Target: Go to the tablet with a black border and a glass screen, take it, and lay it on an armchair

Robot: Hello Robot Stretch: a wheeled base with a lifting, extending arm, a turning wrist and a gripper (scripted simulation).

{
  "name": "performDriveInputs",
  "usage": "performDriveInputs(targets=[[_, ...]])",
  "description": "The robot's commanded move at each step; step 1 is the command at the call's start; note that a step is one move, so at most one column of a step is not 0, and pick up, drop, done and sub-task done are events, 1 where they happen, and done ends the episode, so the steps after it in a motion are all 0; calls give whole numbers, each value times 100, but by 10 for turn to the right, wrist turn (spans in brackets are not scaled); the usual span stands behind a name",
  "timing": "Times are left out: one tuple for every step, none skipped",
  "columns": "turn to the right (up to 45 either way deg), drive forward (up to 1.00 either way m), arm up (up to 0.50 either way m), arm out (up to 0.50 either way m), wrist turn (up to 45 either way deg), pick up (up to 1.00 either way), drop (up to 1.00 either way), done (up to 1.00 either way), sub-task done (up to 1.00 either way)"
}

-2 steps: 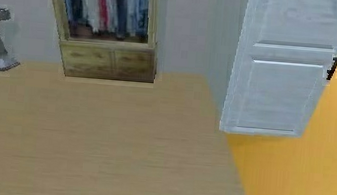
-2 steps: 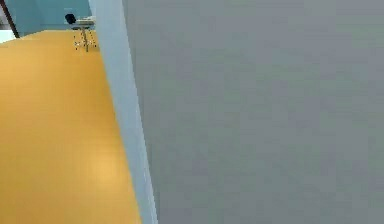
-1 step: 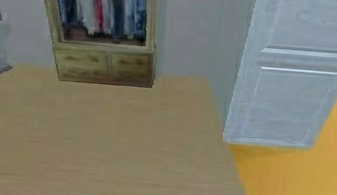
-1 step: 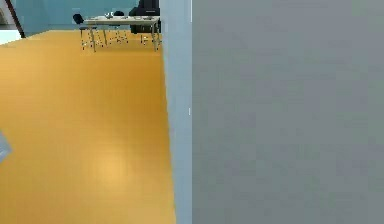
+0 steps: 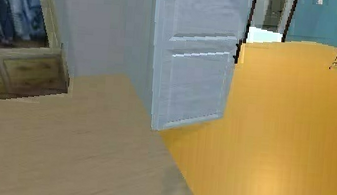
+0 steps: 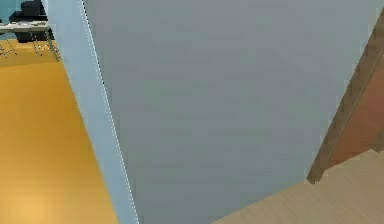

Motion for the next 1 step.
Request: performDriveInputs(targets=[[0,25,0,0,0,0,0,0,0]])
